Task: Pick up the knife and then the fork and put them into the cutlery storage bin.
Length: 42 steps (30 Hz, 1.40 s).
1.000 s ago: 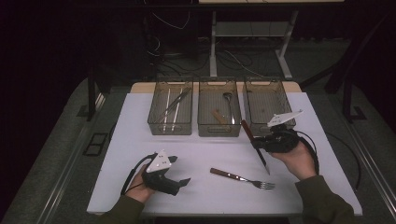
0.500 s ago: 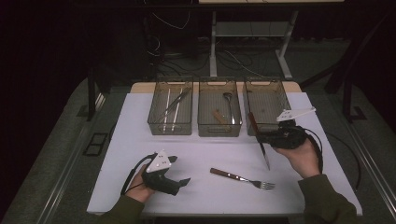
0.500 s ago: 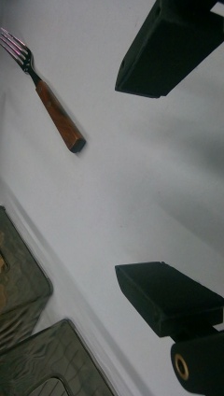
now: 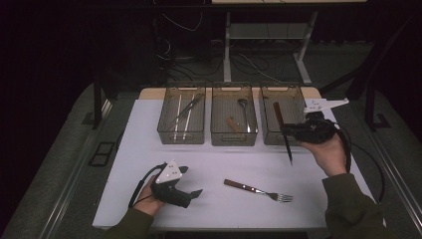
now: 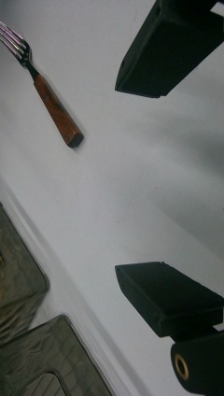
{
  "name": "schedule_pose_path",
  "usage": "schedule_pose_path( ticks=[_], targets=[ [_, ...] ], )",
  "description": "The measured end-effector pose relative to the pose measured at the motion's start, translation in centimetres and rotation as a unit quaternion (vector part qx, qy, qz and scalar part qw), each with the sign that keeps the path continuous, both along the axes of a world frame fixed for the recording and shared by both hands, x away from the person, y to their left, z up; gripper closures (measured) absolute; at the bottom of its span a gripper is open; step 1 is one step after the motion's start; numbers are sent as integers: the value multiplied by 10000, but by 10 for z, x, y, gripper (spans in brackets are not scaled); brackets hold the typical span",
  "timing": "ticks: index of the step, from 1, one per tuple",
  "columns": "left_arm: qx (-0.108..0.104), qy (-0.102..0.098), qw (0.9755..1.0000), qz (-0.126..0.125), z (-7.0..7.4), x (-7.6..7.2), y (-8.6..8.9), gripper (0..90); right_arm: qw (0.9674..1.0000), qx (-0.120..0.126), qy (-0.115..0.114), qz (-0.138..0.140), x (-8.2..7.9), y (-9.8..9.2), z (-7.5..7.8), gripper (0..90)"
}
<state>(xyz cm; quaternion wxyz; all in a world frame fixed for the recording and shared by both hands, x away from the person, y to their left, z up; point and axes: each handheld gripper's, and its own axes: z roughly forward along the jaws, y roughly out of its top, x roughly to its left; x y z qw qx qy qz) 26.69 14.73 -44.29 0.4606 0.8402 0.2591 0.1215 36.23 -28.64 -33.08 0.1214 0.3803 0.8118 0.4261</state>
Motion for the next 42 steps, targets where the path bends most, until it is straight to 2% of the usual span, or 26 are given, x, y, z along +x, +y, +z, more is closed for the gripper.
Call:
schedule_pose_path(
  ticks=[13, 18, 21, 25, 28, 30, 36, 42],
  targets=[
    [-43, 15, 10000, -1, 0, 0, 0, 92, 9987, -120, -242, -433, 39, -12, 36, 770],
    [-32, 3, 10000, -26, 1, 0, 0, 92, 9969, -328, -335, -637, 58, -14, 47, 770],
    [-42, -1, 10000, -31, 1, 0, 1, 92, 9951, -473, -365, -789, 71, -18, 47, 770],
    [-49, -14, 10000, -42, 1, 0, 1, 92, 9935, -614, -362, -886, 86, -24, 38, 770],
    [-57, -7, 10000, -30, 1, 0, 1, 92, 9915, -764, -224, -1028, 96, -31, 22, 770],
    [-81, -3, 10000, -27, 1, 0, 1, 92, 9912, -750, -97, -1086, 100, -35, 13, 770],
    [-59, -3, 10000, -41, 2, 0, 0, 92, 9896, -812, 240, -1166, 104, -44, -18, 769],
    [-66, 6, 10000, -41, 1, 0, 0, 92, 9883, -836, 404, -1209, 105, -50, -33, 770]
  ],
)
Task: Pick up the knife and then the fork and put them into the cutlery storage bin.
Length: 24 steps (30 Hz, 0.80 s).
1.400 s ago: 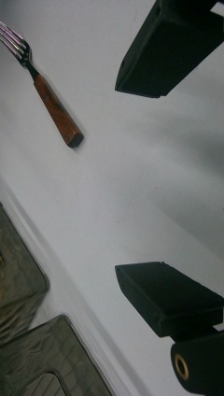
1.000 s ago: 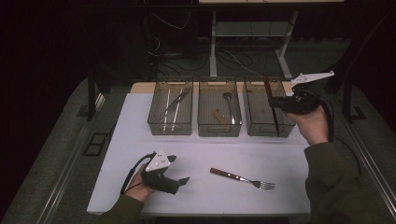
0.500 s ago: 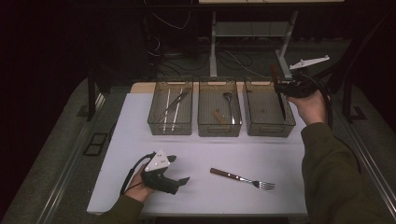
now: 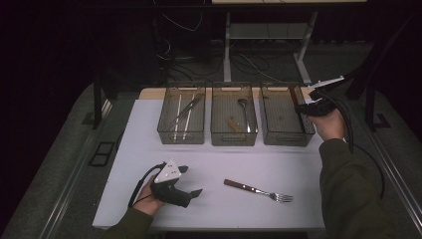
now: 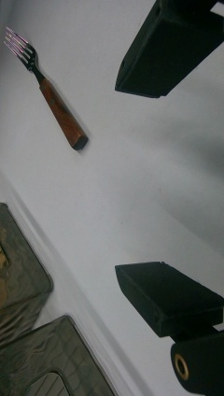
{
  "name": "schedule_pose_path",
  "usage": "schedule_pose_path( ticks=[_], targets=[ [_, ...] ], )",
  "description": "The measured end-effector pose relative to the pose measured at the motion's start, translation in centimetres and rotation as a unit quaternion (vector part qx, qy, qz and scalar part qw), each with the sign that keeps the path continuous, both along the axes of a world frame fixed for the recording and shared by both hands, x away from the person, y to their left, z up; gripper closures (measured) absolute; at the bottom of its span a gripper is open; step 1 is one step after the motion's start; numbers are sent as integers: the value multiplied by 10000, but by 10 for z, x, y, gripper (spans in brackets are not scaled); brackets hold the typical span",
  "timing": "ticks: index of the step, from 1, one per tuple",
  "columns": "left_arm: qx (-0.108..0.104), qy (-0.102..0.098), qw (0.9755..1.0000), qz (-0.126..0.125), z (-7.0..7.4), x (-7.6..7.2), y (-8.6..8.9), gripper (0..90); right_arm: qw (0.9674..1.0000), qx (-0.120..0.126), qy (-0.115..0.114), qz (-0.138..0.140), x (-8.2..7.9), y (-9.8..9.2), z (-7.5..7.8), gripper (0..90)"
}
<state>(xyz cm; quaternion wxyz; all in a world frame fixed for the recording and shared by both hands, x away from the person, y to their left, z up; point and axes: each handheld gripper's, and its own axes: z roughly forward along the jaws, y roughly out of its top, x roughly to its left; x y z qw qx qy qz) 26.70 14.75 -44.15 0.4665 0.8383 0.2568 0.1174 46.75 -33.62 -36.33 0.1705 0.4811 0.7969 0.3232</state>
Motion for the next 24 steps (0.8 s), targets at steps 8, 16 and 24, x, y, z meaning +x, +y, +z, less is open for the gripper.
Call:
schedule_pose_path(
  ticks=[8, 16, 24],
  targets=[
    [11, -2, 10000, -6, 0, 0, 0, 92, 10000, 6, 99, -13, 1, 0, -8, 769],
    [14, -11, 10000, -16, 0, 0, 0, 92, 9999, 104, 92, -4, 2, 3, -9, 661],
    [13, -12, 10000, -20, 0, 0, 0, 92, 9993, 344, 37, 112, -8, 3, 0, 588]
  ],
)
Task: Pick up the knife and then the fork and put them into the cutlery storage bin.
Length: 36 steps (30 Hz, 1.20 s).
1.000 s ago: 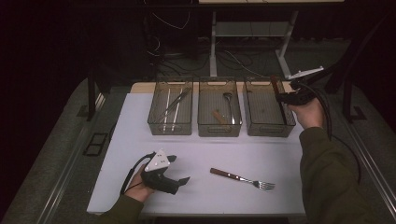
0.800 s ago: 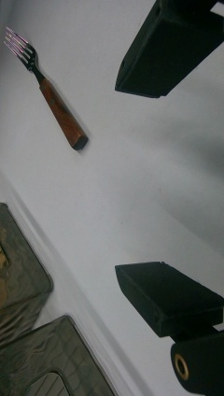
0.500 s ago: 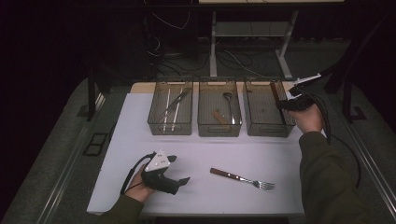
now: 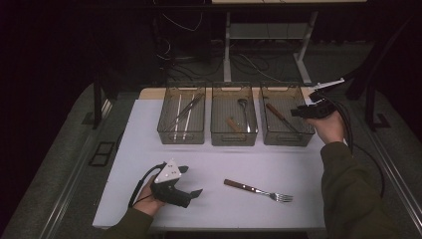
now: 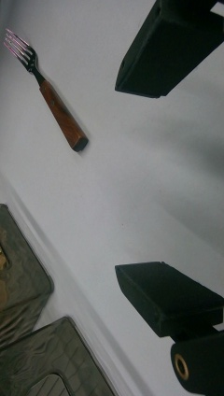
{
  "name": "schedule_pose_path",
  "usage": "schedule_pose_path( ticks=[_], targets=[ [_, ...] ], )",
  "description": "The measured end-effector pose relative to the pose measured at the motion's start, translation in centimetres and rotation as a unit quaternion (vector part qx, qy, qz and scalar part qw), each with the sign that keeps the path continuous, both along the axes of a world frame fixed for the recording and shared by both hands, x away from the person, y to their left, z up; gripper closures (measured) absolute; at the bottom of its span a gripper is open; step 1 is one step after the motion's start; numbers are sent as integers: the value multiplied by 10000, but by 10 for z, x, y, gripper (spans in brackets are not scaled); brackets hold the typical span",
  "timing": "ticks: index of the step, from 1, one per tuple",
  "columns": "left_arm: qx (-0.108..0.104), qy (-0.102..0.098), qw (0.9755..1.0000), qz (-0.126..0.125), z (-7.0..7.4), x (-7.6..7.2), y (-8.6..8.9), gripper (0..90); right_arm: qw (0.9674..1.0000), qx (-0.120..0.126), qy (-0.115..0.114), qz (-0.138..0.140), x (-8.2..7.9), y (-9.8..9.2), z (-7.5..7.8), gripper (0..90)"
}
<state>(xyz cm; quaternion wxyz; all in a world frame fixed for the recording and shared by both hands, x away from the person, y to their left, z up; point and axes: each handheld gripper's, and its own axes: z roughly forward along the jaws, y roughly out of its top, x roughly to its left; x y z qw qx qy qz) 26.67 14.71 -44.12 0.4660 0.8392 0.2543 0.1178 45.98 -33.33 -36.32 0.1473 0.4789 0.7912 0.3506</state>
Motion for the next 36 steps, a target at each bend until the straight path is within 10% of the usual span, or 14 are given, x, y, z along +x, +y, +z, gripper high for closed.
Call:
schedule_pose_path(
  ticks=[21, 36],
  targets=[
    [54, -18, 10000, 16, 0, 0, 1, 92, 9930, 432, -184, 1080, -82, 30, 16, 456],
    [-29, 46, 10000, 35, 0, 0, 2, 92, 9773, 279, -132, 2094, -129, 74, -9, 437]
  ],
)
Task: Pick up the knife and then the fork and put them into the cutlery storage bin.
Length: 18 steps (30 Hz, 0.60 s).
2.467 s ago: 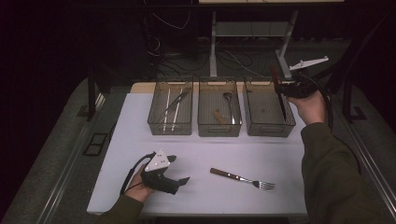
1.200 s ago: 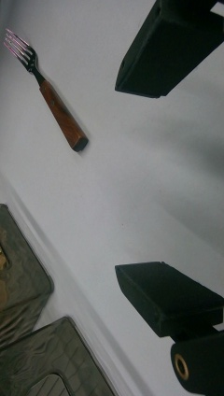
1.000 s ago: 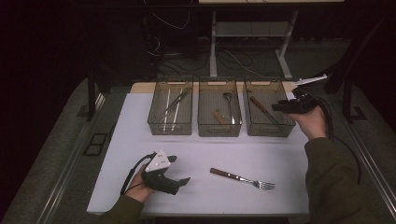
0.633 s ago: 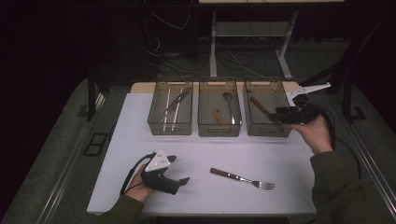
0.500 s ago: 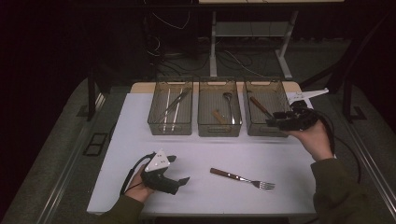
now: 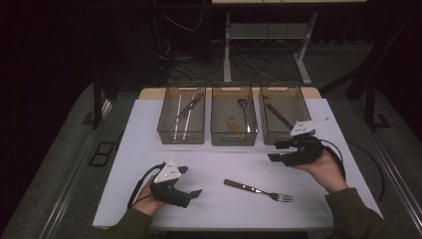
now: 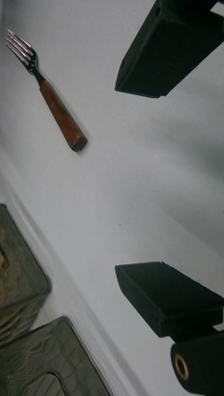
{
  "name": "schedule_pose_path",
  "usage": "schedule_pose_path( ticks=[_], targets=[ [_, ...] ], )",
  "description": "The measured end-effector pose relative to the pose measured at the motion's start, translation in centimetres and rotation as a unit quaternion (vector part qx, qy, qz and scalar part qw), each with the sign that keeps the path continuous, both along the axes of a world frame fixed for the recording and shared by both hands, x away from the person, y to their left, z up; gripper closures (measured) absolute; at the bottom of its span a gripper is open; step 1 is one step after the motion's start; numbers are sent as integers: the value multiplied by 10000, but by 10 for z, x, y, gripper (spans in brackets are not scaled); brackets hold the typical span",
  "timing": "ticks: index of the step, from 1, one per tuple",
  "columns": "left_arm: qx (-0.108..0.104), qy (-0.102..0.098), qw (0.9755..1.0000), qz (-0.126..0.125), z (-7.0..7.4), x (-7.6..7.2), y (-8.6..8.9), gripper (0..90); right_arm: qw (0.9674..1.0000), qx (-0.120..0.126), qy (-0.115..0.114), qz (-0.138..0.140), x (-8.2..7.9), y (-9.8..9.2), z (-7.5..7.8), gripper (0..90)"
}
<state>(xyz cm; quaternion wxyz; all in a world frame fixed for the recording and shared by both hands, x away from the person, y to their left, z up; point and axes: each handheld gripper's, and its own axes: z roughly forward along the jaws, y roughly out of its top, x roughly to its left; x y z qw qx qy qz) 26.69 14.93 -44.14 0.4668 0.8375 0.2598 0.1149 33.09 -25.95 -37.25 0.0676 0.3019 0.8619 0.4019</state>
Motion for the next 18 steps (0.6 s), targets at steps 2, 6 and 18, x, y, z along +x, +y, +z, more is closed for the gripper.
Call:
schedule_pose_path(
  ticks=[2, 6, 18],
  targets=[
    [-37, -1, 10000, 5, 1, 0, 1, 92, 9998, -63, 37, 168, -5, 6, -2, 431],
    [-101, 25, 9999, 33, 2, 0, 1, 91, 9993, -192, 98, 297, -13, 15, -7, 410],
    [-156, 9, 9998, 84, 1, -1, -1, 89, 9915, -720, 446, 986, -28, 49, -24, 434]
  ],
)
